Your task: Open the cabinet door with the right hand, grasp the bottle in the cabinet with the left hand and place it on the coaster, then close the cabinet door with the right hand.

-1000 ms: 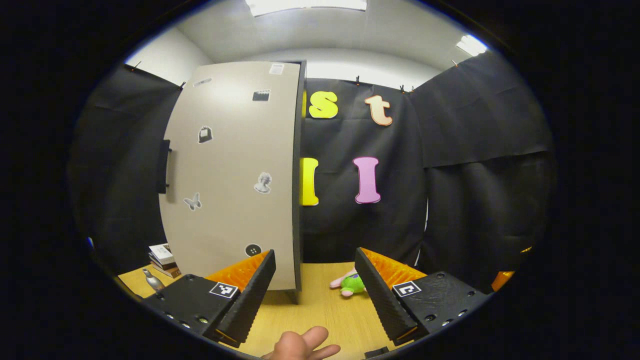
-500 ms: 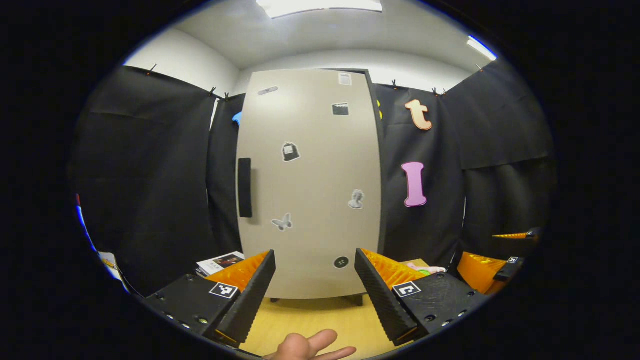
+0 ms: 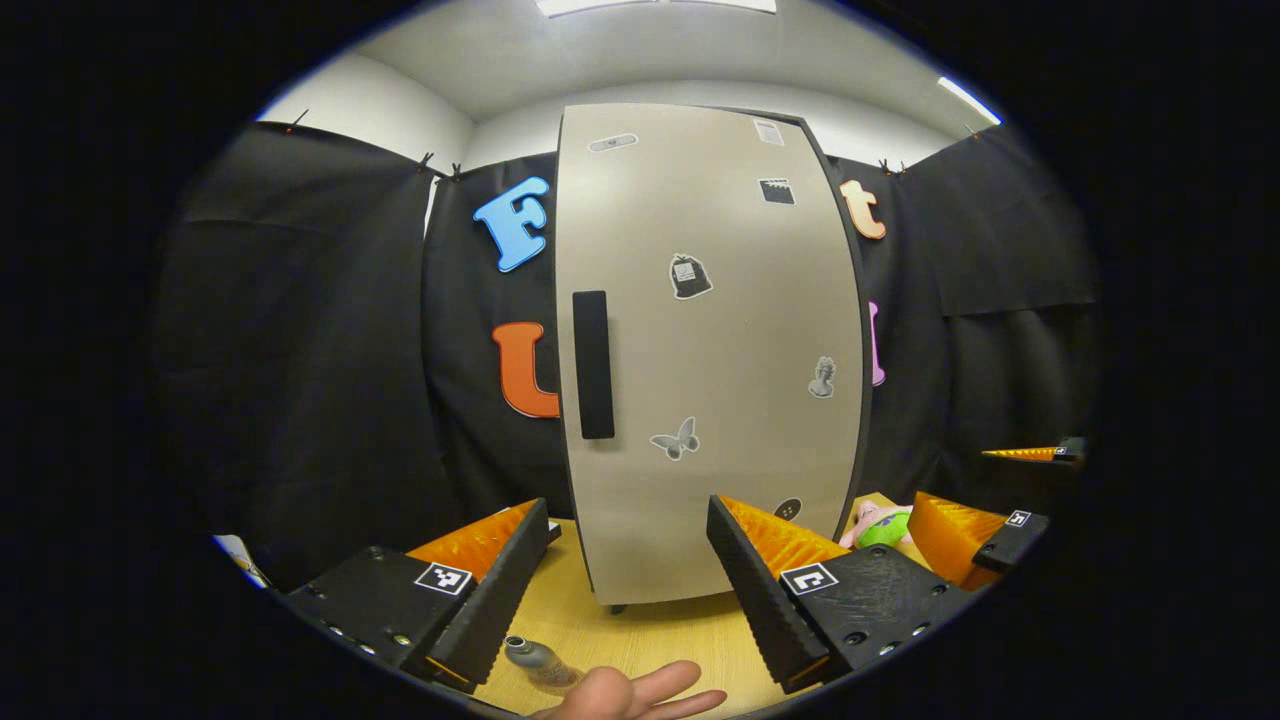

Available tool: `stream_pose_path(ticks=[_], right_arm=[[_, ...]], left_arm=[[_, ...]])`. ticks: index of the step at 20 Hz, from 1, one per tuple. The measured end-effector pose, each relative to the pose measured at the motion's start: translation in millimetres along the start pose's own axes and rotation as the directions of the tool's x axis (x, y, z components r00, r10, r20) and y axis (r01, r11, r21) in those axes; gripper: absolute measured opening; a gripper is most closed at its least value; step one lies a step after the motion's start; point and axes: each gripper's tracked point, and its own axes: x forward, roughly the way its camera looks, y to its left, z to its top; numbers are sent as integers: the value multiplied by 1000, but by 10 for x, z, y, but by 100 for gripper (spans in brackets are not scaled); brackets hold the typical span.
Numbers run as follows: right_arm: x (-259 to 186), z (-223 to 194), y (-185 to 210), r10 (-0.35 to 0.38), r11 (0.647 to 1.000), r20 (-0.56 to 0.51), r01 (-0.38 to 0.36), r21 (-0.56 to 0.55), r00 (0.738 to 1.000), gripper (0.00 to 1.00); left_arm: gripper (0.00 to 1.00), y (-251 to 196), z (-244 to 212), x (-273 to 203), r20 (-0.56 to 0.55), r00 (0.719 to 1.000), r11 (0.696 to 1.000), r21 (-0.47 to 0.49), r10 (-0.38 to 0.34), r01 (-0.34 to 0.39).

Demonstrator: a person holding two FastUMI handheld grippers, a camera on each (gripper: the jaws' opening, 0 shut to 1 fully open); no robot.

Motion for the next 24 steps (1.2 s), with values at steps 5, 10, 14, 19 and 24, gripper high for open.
stream_pose_path(ticks=[5, 10, 14, 19, 24], right_arm=[[93, 64, 33, 13, 1000, 5, -13, 18, 1000, 99], [212, 13, 46, 12, 1000, -7, -12, 19, 1000, 99], [257, 8, 116, 24, 1000, 0, -24, 5, 1000, 99], [343, 20, 277, 57, 998, 4, -57, -9, 998, 95], [367, 25, 343, 83, 997, 5, -82, -12, 997, 95]], left_arm=[[96, -77, 14, 18, 0, 1000, 1000, 7, -10, 10], [96, -91, 67, -16, 14, 1000, 1000, -5, 2, -2], [96, -131, 128, -10, 46, 999, 1000, 5, -24, 24], [94, 27, 24, 34, 3, 1000, 1000, -23, 11, -11], [94, 218, 20, 10, 3, 998, 997, -38, 70, -70]])
